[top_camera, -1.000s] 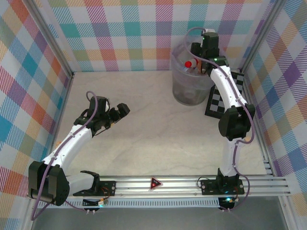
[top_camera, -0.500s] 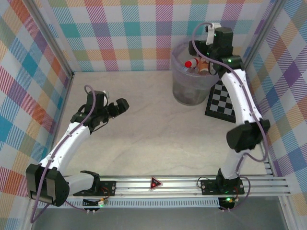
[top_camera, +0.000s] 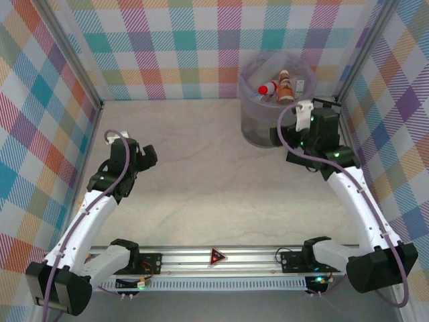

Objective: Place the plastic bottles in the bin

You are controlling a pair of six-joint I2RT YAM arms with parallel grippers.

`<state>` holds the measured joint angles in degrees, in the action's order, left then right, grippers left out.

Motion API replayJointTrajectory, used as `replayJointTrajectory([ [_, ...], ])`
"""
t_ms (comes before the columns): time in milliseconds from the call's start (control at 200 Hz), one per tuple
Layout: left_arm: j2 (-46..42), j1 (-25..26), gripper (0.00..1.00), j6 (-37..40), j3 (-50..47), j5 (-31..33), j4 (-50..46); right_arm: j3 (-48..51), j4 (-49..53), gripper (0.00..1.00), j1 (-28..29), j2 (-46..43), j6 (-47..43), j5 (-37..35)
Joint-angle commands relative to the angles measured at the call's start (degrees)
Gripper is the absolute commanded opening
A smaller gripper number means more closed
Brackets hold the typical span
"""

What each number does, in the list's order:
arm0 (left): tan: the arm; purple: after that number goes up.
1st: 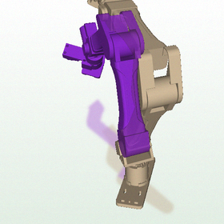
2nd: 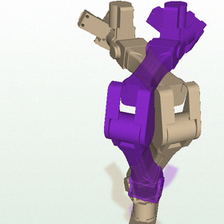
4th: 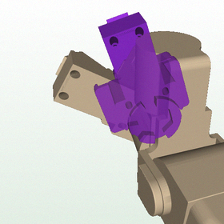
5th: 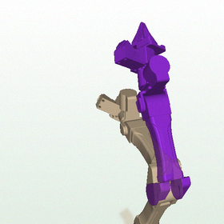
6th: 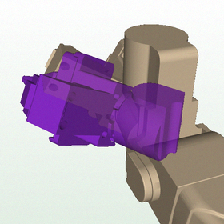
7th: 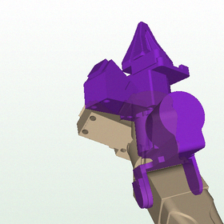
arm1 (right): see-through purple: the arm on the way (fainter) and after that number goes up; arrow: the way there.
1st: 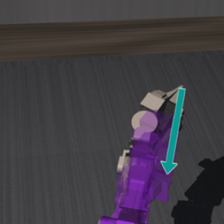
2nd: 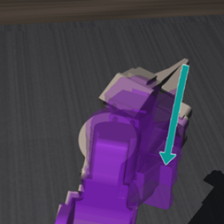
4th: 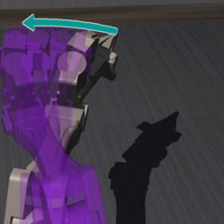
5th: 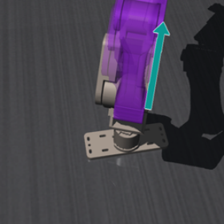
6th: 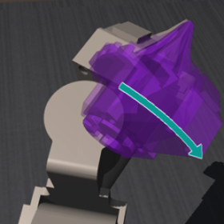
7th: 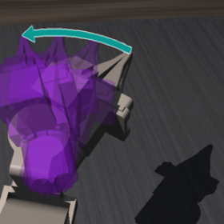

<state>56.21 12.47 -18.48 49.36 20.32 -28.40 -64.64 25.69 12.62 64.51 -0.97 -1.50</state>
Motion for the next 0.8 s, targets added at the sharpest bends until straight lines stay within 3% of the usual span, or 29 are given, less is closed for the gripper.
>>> replayJointTrajectory([
  [0,0.7,-1.2,1.0,3.2,-3.6,9.9,1.4,7.0,-6.1,0.99,0.3,-2.2,-1.4,-1.7],
  [165,0.0,-2.3,1.0,6.0,-12.0,17.3,13.1,18.6,-15.7,1.0,0.3,-0.9,0.9,-5.2],
  [350,1.5,-4.6,1.0,12.4,-20.6,14.9,31.4,29.0,-31.5,0.99,-0.9,4.7,2.3,-8.3],
  [790,17.8,-6.1,1.0,17.1,-26.9,10.4,59.7,35.0,-52.6,1.0,-3.8,16.6,2.4,-10.6],
])
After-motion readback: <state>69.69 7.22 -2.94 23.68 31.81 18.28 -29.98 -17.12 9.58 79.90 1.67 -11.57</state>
